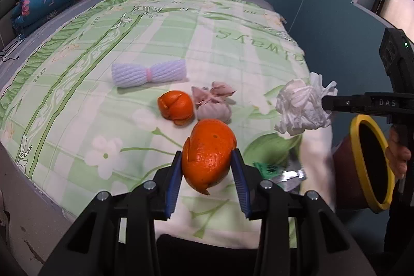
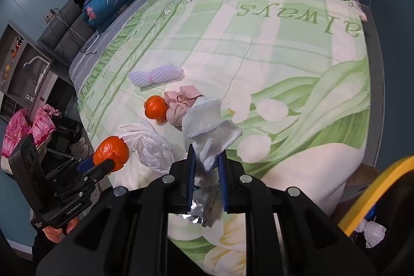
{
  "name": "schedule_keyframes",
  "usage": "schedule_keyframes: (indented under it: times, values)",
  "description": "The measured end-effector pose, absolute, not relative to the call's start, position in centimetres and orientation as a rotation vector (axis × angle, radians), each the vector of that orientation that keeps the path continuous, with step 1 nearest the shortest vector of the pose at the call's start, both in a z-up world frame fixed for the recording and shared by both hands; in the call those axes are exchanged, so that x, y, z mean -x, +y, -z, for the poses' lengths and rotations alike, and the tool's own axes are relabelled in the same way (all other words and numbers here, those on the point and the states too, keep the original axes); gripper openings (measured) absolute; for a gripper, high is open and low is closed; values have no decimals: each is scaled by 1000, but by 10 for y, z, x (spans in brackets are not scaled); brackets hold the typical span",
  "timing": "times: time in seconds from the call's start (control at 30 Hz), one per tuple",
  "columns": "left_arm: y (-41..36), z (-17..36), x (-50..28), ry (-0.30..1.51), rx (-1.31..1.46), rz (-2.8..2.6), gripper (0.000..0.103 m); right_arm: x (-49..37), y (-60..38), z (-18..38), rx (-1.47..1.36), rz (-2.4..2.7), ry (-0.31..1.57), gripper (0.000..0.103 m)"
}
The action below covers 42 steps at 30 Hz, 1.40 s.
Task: Collect trash
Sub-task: 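Lift the orange and tissue and carry both over the yellow bin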
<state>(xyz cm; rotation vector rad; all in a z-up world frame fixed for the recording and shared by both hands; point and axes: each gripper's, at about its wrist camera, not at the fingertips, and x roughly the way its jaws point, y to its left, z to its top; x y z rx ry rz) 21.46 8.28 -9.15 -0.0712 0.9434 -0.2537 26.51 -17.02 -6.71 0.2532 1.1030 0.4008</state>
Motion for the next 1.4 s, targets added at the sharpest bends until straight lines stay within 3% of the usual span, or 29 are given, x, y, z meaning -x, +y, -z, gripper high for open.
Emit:
schedule_keyframes:
  times: [0.73,1.4]
  values:
    - [-20,55,-180,889,52,404,35,-203,-290,9,-359,-282,920,15]
    - [-104,44,-158,891,-15,570,35,-165,-369,1,-453,-164,835,15]
